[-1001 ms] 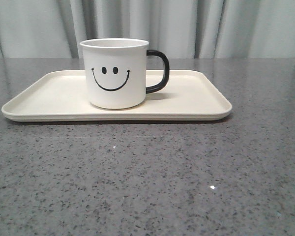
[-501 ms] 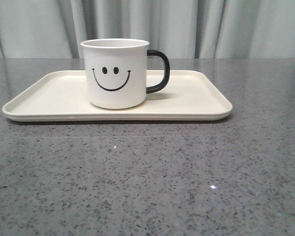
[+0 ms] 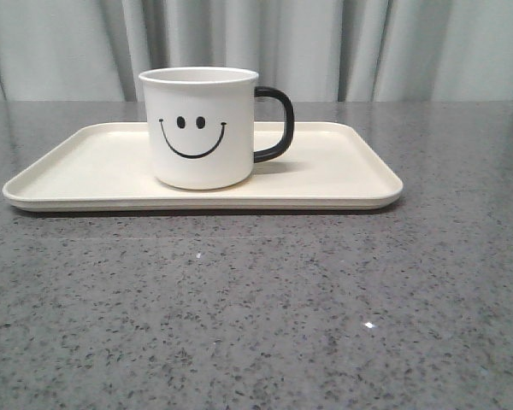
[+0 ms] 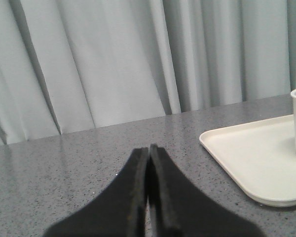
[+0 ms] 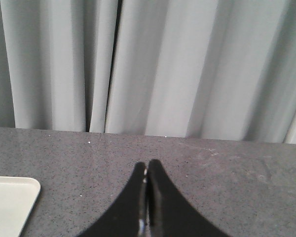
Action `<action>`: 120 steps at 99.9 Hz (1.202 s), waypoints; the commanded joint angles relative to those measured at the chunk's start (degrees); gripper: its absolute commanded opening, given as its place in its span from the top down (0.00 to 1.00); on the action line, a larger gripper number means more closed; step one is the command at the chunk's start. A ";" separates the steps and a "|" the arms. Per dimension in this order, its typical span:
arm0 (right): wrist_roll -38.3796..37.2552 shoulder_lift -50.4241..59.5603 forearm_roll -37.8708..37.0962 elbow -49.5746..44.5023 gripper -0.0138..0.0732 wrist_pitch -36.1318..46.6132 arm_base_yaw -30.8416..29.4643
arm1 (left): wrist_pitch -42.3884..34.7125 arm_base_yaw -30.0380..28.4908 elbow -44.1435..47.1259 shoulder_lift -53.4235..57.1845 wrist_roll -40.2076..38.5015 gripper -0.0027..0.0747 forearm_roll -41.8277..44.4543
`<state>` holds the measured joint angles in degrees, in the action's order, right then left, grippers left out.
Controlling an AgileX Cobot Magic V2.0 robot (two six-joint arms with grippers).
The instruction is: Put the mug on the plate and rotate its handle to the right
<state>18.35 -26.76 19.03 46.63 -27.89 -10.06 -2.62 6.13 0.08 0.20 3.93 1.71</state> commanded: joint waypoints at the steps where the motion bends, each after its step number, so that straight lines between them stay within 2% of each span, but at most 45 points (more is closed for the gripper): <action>1: 0.28 -0.47 -0.10 1.39 0.98 4.42 -0.38 | -3.93 -0.06 0.48 1.68 -0.37 0.99 2.61; 46: 0.28 -0.47 -0.10 1.39 0.98 4.42 -0.38 | -1.82 -0.33 0.48 1.68 -0.37 0.99 1.71; 60: 0.28 -0.47 -0.10 1.39 0.98 4.42 -0.38 | -1.80 -3.38 0.48 1.68 -1.39 0.99 -2.54; 73: 0.28 -0.47 -0.10 1.39 0.98 4.42 -0.38 | -0.34 -5.73 0.48 1.68 -0.95 0.99 -2.44; 120: 0.28 -0.47 -0.10 1.39 0.98 4.42 -0.38 | 0.74 -5.73 0.48 1.68 -0.95 0.99 -3.25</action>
<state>18.35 -26.76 18.93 46.63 -27.89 -10.06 2.42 0.59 0.08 0.20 3.43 -0.97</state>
